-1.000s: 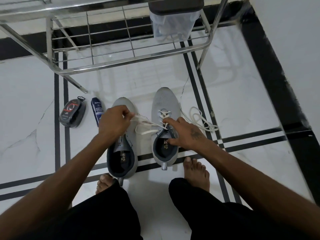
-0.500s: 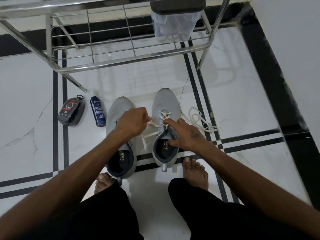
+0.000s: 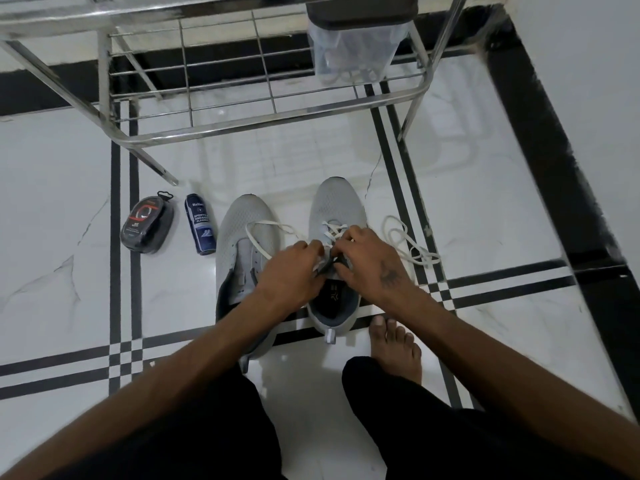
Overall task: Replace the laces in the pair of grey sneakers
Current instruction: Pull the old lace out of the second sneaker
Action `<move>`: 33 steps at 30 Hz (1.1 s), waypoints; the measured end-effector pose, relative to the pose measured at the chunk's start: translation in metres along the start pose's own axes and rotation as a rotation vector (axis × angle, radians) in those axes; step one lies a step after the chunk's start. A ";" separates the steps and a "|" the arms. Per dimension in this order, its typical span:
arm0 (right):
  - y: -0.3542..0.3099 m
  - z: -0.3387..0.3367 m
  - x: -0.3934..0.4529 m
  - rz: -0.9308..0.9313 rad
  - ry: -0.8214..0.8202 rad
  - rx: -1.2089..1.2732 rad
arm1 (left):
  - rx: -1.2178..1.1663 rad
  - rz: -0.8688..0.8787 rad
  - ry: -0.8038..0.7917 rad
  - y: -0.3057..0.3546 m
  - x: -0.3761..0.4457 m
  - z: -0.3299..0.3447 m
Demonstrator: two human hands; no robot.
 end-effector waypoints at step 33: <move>0.007 0.004 0.002 0.397 0.150 0.210 | -0.058 -0.101 0.199 0.009 0.005 -0.010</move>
Point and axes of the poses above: each hand's wrist, its own x-axis towards the middle knuckle, its own z-axis out of the palm, y = z × x, the point moved 1 cm from there along x, towards the middle knuckle, and after that the axes turned 15 degrees about -z, right-handed, at the moved point
